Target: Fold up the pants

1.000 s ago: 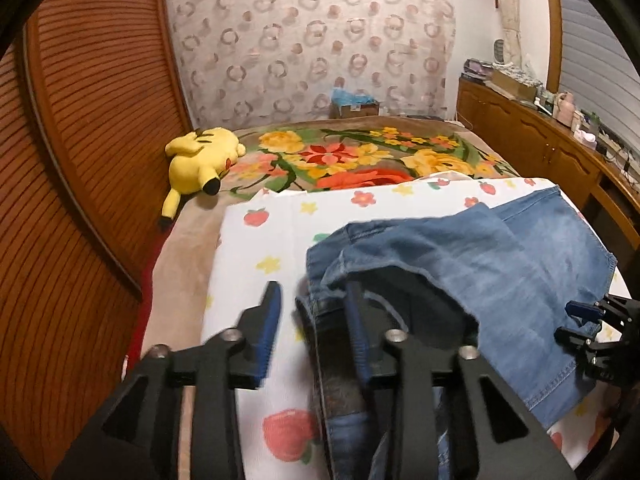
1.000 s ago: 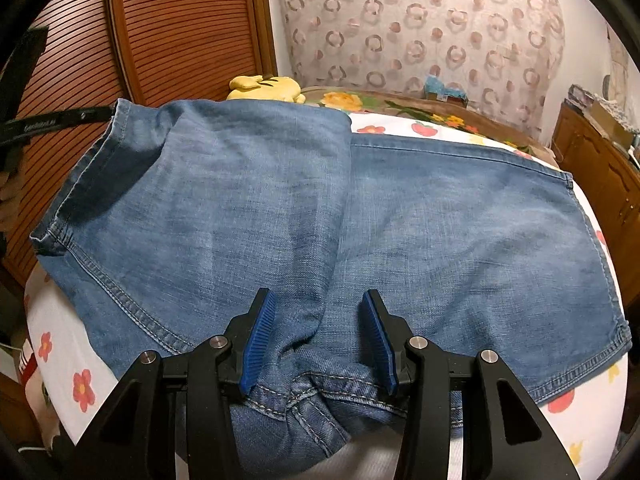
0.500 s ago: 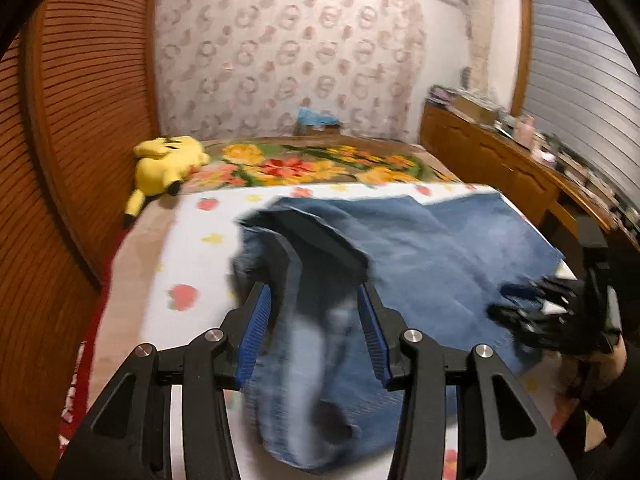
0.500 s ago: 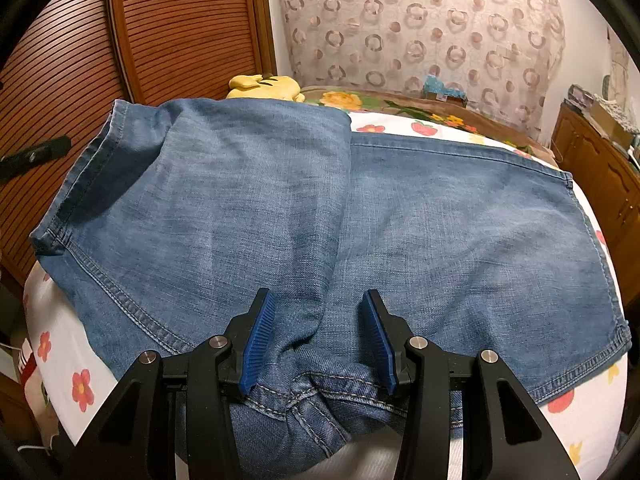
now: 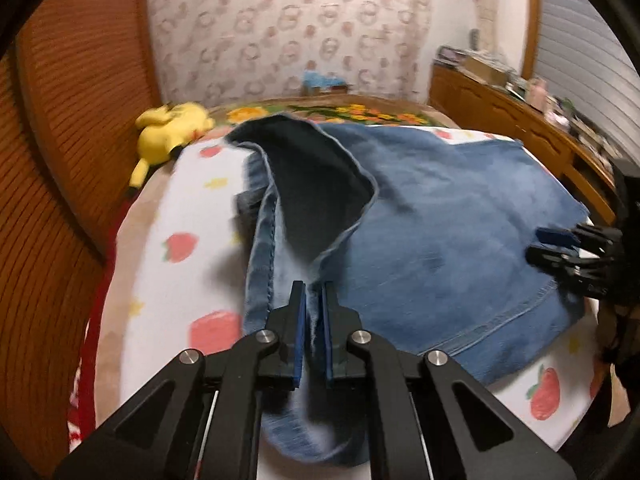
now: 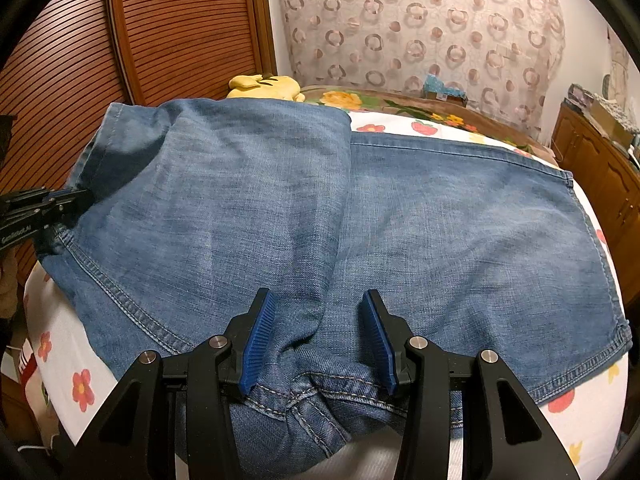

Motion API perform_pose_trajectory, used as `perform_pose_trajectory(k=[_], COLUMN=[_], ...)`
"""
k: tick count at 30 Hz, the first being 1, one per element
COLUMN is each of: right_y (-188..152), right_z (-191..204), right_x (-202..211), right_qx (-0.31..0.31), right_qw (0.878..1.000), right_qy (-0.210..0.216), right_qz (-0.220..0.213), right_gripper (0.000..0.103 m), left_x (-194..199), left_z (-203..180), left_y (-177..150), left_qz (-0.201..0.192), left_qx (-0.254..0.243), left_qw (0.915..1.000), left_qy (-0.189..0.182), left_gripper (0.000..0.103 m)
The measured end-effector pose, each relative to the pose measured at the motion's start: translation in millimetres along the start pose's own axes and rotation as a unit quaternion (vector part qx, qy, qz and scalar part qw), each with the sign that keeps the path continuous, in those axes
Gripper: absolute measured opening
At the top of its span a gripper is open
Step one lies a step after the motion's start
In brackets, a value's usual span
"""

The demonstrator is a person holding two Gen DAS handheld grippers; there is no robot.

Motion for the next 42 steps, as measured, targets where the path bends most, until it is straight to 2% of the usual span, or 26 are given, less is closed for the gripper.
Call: perform_pose_trajectory(k=[5, 7, 10, 12, 14, 23, 27, 29, 34, 42], right_y=[-0.5, -0.5, -0.7, -0.5, -0.6, 1.9, 20.6, 36.4, 78.2, 129.6], right_z=[-0.9, -1.0, -1.4, -0.8, -0.9, -2.5, -11.0, -17.5, -26.2, -17.1], right_x=[0.1, 0.2, 0.2, 0.2, 0.1, 3.5, 18.1, 17.8, -14.2, -82.8], right_qx=[0.000, -0.001, 0.000, -0.001, -0.001, -0.004, -0.013, -0.010, 0.010, 0.008], right_qw=[1.000, 1.000, 1.000, 1.000, 1.000, 1.000, 0.999, 0.999, 0.999, 0.997], right_qy=[-0.001, 0.000, 0.000, -0.001, -0.001, 0.006, 0.033, 0.030, 0.022, 0.071], right_qz=[0.000, 0.000, 0.000, 0.001, 0.001, -0.002, -0.027, -0.038, -0.029, 0.007], right_gripper=[0.047, 0.047, 0.047, 0.047, 0.047, 0.047, 0.047, 0.047, 0.048, 0.049], left_x=[7.0, 10.7, 18.6, 22.0, 23.9, 8.2, 2.9, 1.2, -8.7, -20.1], left_z=[22.1, 25.4, 24.8, 19.2, 12.8, 1.2, 3.6, 5.6, 23.4, 55.3], left_y=[-5.6, -5.3, -0.7, 3.5, 9.2, 40.9, 51.9, 53.6, 60.1, 63.5], left_qz=[-0.002, -0.008, -0.023, -0.033, -0.044, -0.048, -0.047, -0.047, -0.040, -0.032], left_qx=[0.028, 0.036, 0.036, 0.027, 0.019, 0.009, 0.002, 0.000, 0.013, 0.036], left_qw=[0.9993, 0.9990, 0.9990, 0.9991, 0.9988, 0.9988, 0.9989, 0.9989, 0.9990, 0.9986], left_qy=[0.026, 0.023, 0.015, 0.010, 0.002, -0.007, -0.002, 0.001, 0.011, 0.025], left_gripper=[0.009, 0.011, 0.026, 0.043, 0.048, 0.049, 0.049, 0.049, 0.049, 0.049])
Point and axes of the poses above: each gripper's, at about its wrist camera, not at the fingertips, and x roughly against the way its jaws point, z to its left, y to its top, the point moved 5 cm from there along -x, roughly the way its jaws point, and after that the axes turned 12 degrees about -y, right-handed, at the moved point
